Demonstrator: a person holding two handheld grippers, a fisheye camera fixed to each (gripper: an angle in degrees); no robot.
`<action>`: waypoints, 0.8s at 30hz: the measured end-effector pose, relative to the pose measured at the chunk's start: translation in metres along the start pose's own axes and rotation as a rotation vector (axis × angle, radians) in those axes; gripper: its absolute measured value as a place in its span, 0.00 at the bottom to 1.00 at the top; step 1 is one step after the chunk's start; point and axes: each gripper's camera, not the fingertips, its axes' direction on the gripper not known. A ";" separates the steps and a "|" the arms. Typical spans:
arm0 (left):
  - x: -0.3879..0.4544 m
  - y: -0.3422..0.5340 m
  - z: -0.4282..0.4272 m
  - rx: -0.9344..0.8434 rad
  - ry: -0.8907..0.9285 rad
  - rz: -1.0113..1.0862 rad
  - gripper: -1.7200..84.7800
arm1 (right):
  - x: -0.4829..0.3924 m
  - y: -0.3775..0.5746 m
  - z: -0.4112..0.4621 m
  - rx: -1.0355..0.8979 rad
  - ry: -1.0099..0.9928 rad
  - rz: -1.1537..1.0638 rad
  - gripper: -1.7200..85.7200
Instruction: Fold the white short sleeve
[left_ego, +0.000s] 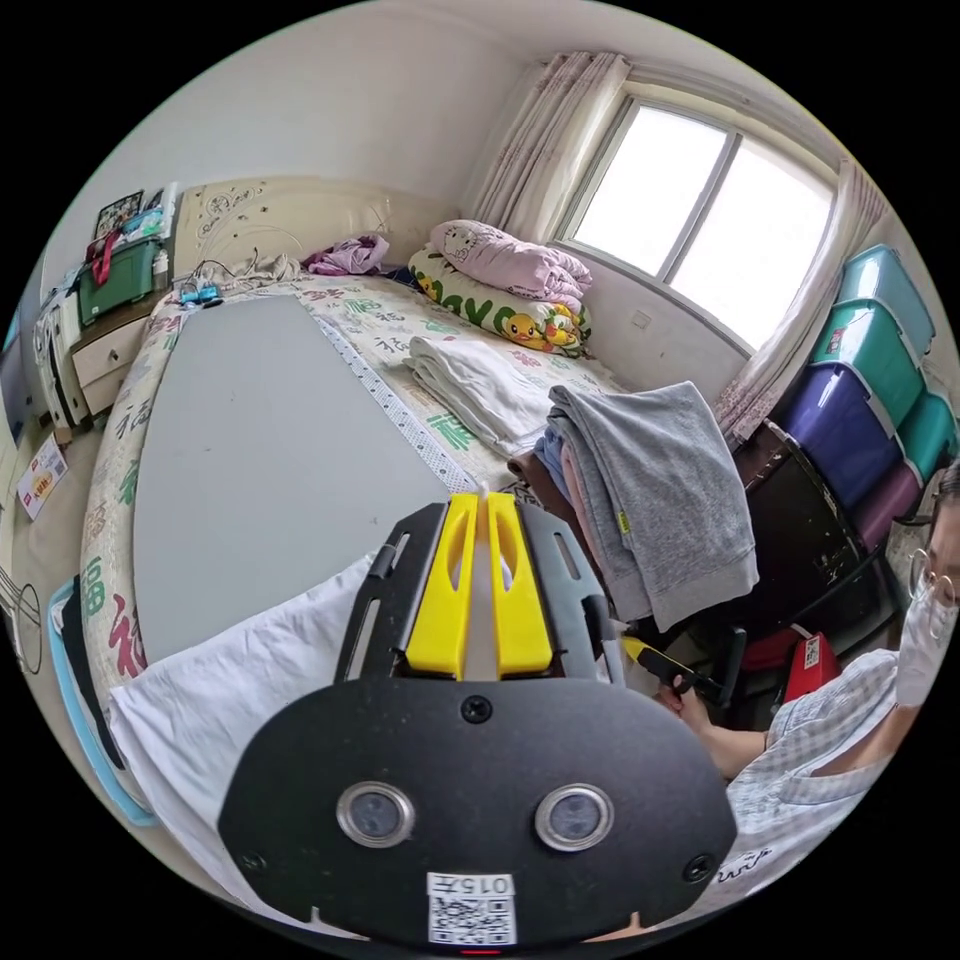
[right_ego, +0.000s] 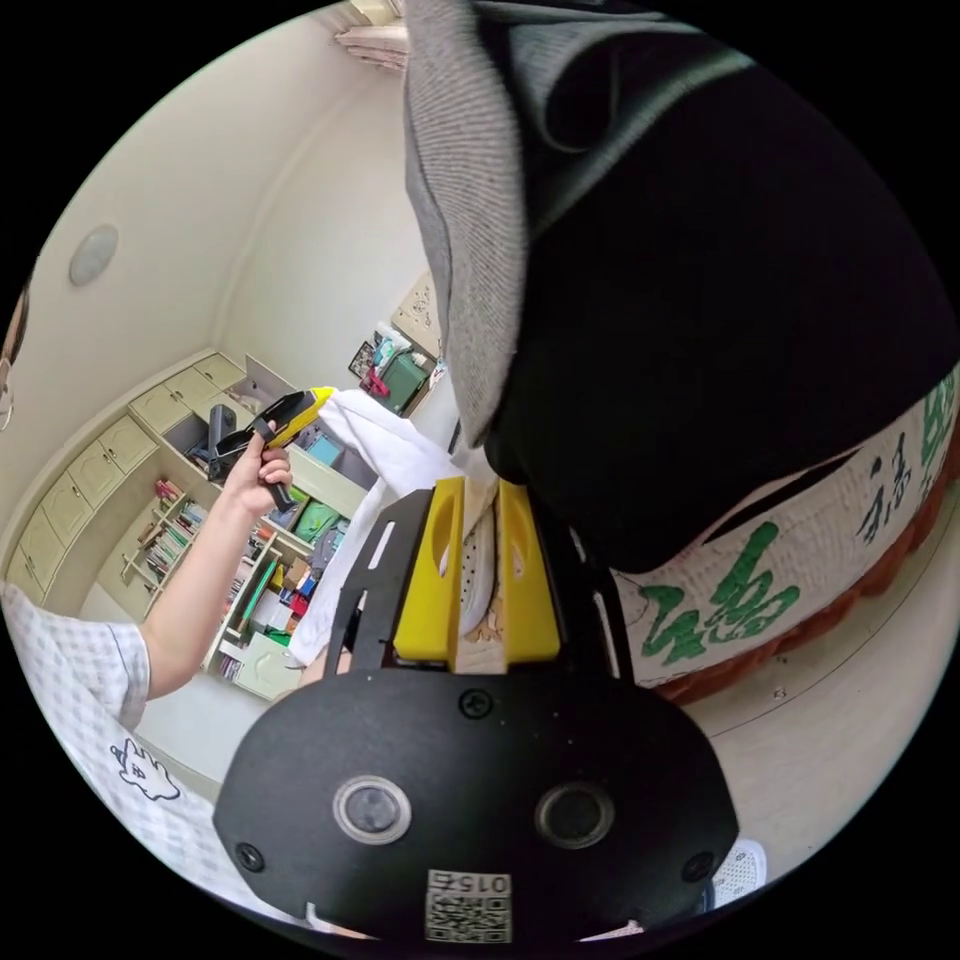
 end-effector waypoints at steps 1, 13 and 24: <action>-0.004 0.003 -0.002 0.002 0.009 -0.008 0.02 | 0.001 0.004 0.004 -0.006 0.012 0.004 0.06; -0.014 -0.020 -0.004 0.020 0.066 -0.038 0.02 | -0.021 0.043 -0.010 0.121 -0.015 -0.111 0.02; -0.055 -0.010 -0.073 0.172 0.238 0.001 0.02 | -0.099 0.078 -0.010 0.230 -0.108 -0.462 0.02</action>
